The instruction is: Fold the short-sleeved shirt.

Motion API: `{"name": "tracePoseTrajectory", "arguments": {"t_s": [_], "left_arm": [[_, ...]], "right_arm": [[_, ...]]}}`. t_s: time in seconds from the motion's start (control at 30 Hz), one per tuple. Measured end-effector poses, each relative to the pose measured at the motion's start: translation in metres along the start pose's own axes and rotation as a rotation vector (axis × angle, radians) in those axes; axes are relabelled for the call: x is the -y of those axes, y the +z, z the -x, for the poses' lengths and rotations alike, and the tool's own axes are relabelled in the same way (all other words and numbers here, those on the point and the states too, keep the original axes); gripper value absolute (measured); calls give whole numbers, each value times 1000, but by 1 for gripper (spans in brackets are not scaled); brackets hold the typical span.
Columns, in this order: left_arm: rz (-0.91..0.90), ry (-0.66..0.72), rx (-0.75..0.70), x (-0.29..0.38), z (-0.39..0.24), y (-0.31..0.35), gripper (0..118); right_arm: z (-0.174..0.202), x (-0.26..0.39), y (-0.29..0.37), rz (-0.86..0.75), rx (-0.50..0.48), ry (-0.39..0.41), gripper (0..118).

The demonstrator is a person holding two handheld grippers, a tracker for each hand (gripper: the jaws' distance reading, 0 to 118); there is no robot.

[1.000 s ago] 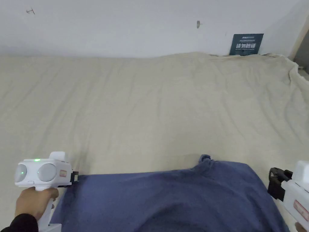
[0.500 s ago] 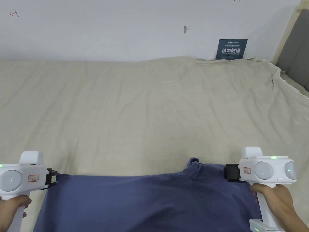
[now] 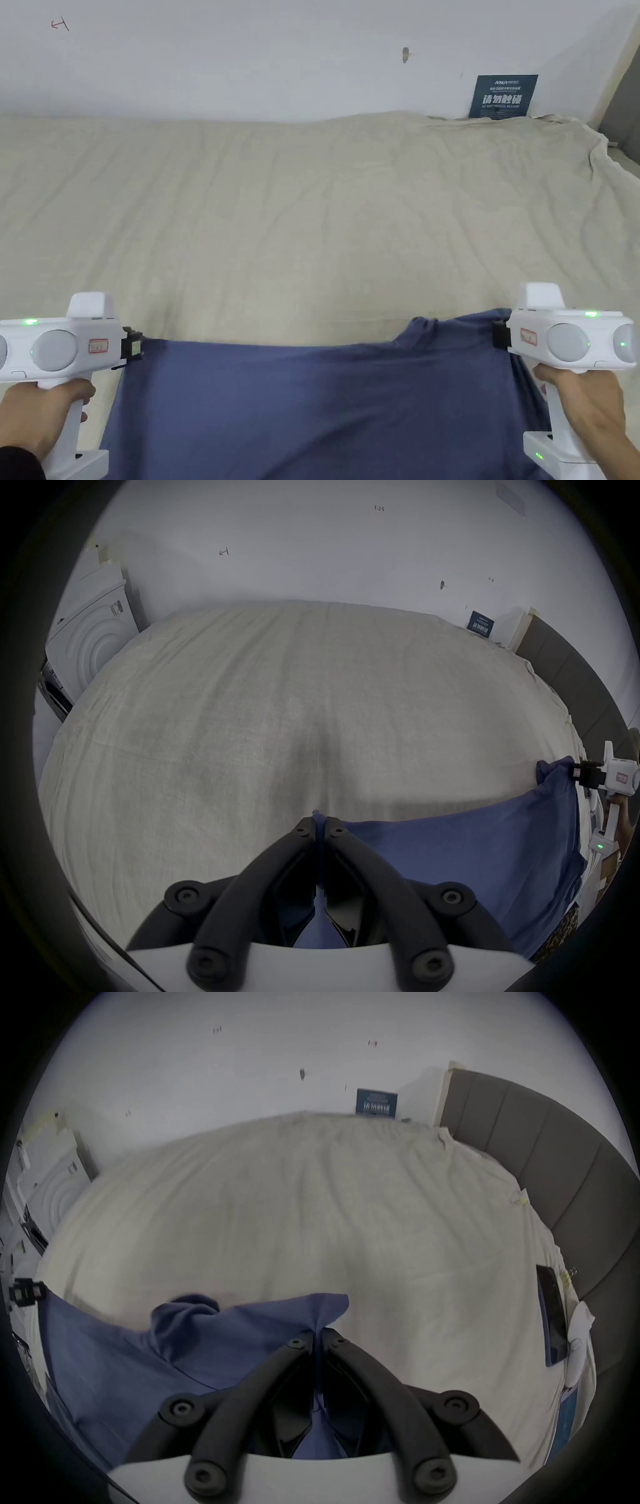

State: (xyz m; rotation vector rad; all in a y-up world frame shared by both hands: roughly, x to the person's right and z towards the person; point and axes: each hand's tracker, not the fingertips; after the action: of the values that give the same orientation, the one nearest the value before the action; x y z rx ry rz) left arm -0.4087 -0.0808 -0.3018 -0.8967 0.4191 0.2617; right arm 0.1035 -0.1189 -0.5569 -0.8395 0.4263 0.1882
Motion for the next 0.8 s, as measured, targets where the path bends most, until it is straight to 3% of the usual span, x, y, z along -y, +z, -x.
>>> {"name": "tracePoseTrajectory", "arguments": {"t_s": [0.4, 0.8], "left_arm": [[-112, 24, 15, 5, 20, 76, 0], [-164, 26, 42, 64, 42, 155, 0]], "right_arm": [[2, -6, 119, -183, -100, 49, 2], [-9, 50, 238, -271, -202, 26, 2]]}}
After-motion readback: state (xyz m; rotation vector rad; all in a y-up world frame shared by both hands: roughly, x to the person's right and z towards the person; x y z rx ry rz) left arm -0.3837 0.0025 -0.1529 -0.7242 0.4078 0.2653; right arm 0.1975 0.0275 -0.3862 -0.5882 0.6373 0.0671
